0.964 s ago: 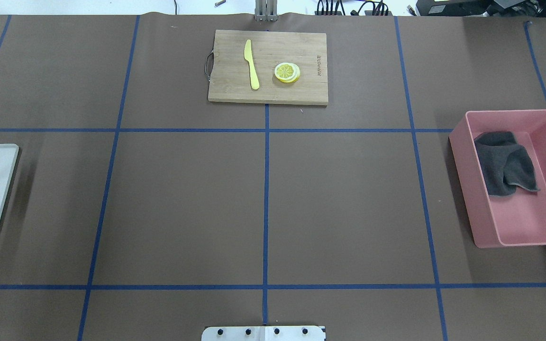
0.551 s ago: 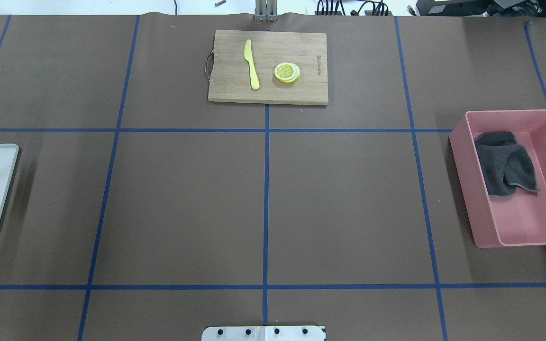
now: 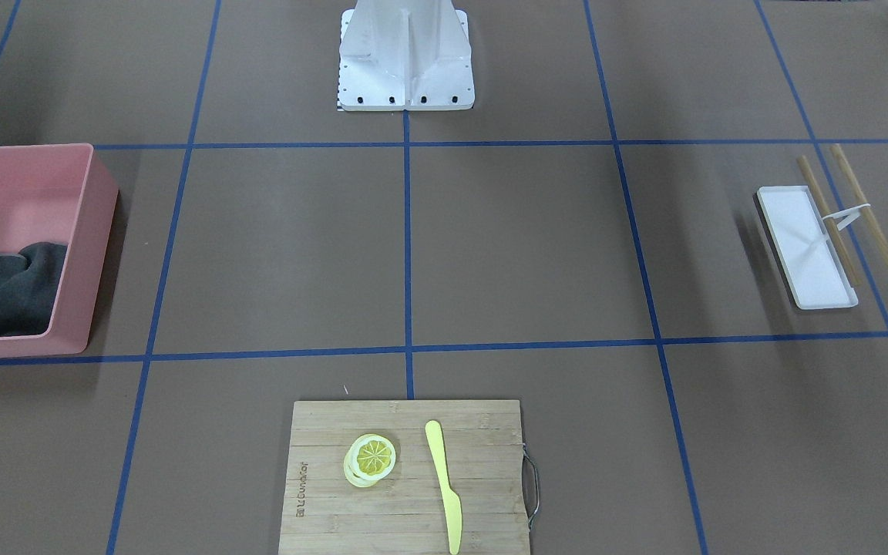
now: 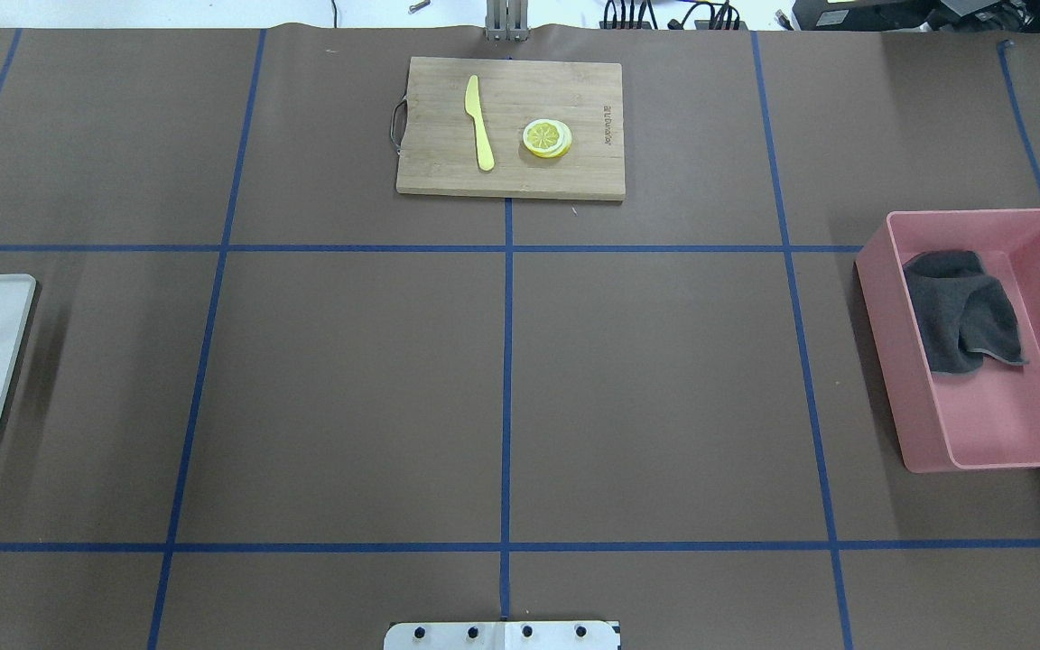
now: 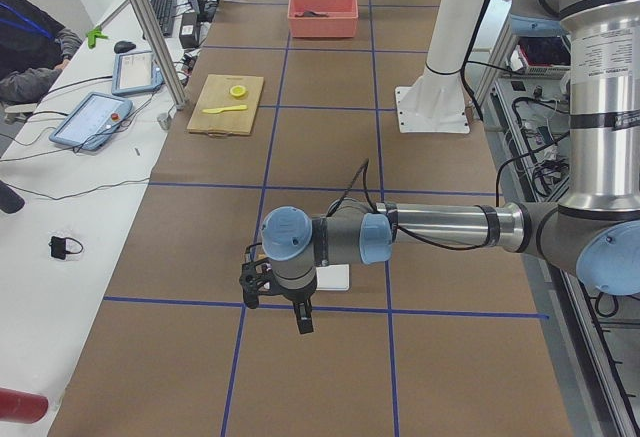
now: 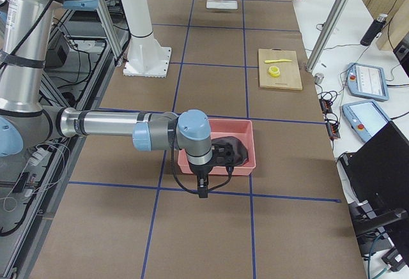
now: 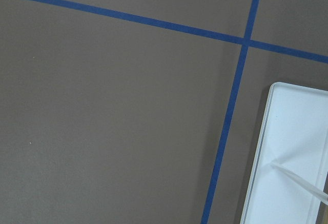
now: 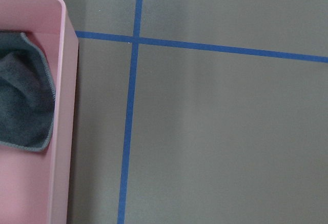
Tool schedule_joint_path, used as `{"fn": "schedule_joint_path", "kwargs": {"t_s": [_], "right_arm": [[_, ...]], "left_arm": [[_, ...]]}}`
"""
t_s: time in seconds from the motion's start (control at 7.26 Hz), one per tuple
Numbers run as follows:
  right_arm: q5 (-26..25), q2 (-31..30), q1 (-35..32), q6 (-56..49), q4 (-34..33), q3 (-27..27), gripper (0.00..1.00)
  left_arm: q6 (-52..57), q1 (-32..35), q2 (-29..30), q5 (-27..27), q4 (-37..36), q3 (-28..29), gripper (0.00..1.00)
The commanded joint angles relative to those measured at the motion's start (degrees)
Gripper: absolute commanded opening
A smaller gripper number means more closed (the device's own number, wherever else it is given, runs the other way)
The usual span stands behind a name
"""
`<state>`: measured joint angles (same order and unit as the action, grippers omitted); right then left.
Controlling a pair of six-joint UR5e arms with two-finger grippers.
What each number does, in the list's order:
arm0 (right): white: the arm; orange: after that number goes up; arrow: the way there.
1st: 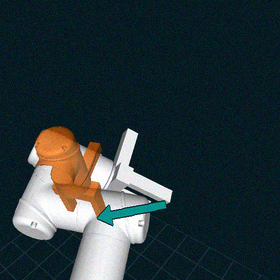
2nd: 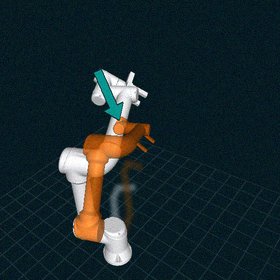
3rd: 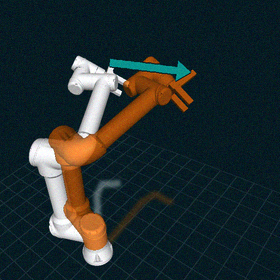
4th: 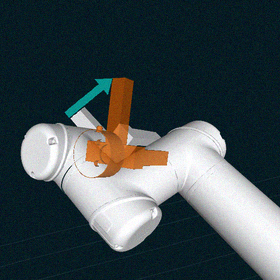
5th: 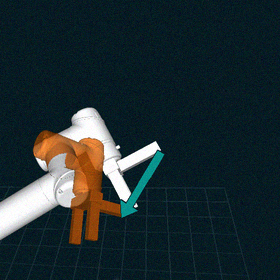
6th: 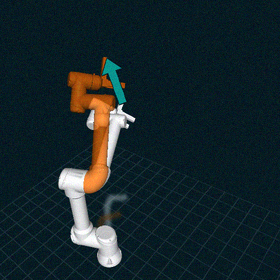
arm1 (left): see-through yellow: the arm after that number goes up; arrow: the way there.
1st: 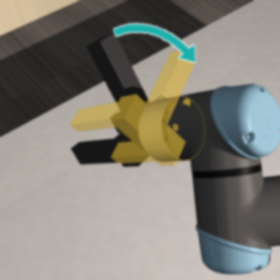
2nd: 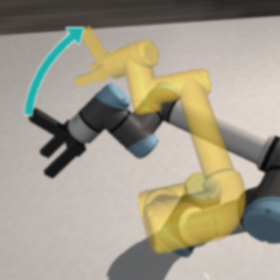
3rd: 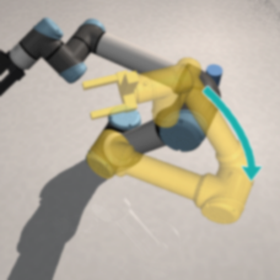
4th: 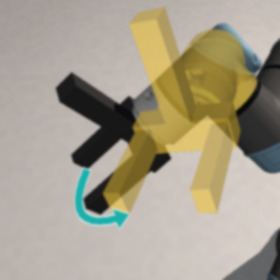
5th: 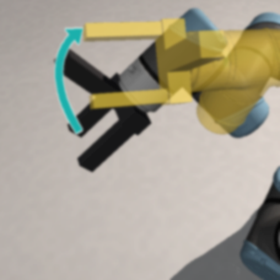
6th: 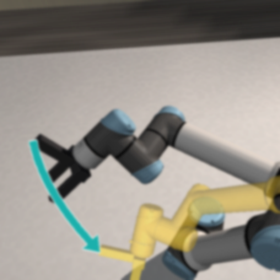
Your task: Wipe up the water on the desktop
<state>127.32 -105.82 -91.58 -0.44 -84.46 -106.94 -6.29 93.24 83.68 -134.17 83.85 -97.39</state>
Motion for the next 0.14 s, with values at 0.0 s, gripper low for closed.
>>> {"fn": "schedule_joint_path", "kwargs": {"t_s": [0.0], "right_arm": [[0.04, 0.00, 0.00, 0.00, 0.00, -0.02, 1.00]], "left_arm": [[0.05, -0.07, 0.00, -0.03, 0.00, 0.01, 0.99]]}}
